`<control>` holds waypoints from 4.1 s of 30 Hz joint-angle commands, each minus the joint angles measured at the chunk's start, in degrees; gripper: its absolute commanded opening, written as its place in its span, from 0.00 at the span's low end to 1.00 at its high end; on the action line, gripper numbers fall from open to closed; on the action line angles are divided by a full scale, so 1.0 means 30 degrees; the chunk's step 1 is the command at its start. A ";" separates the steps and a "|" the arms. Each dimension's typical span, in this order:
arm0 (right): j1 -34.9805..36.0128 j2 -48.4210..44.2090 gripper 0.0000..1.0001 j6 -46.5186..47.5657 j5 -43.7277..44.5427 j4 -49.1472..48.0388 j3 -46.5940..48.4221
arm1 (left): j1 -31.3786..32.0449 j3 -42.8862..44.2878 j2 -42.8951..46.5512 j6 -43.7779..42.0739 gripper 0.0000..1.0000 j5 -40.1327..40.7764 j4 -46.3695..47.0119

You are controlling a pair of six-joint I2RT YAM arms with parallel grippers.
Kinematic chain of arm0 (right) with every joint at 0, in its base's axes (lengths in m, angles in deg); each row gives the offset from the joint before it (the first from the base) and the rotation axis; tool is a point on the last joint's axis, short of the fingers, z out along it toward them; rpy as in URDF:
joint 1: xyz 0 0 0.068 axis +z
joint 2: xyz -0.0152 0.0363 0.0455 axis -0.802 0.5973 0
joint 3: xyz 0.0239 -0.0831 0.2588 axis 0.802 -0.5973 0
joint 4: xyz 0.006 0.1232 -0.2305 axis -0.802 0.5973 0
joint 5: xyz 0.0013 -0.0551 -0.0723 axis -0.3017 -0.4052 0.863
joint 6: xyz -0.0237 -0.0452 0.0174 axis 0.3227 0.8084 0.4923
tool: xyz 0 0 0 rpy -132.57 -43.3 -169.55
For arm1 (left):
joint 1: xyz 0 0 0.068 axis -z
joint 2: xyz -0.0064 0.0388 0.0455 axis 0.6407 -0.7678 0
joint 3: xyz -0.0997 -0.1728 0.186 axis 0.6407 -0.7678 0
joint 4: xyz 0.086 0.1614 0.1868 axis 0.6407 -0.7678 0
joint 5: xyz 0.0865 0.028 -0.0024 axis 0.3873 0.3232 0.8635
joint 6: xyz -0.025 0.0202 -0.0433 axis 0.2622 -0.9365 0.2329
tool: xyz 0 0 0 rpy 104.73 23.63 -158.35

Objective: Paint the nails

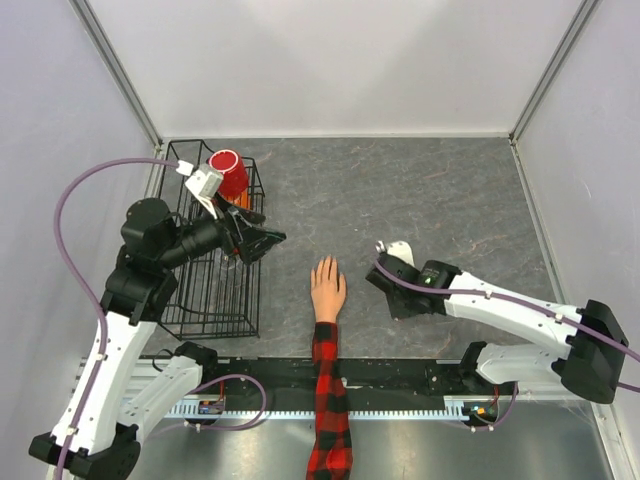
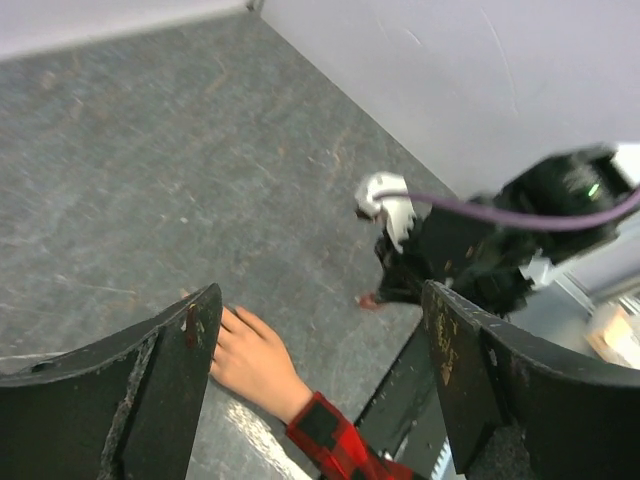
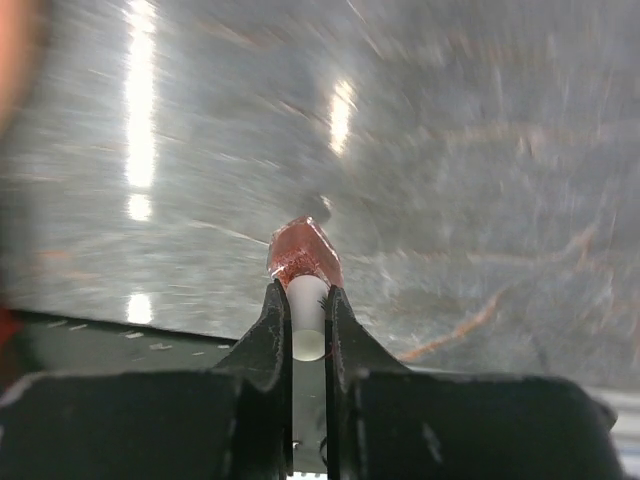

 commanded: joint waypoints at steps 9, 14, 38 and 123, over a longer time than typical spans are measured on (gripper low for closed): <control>0.0191 0.2073 0.00 0.7545 -0.7584 -0.1873 1.1541 | -0.0075 -0.5948 0.2192 0.1115 0.77 -1.1030 0.7458; 0.0191 0.1926 0.00 0.8276 -1.0219 -0.1754 1.3304 | -0.0074 -0.7295 0.3394 0.0381 0.77 -1.0710 0.7751; 0.1393 0.5207 0.00 0.7666 -1.2832 -0.1638 1.8578 | 0.0805 -0.7911 0.1697 0.0499 0.53 -1.2204 0.9130; 0.2564 0.6906 0.00 0.4206 -0.2932 -0.7996 1.7759 | 0.0805 -0.7971 0.3953 0.0352 0.41 0.0600 0.6962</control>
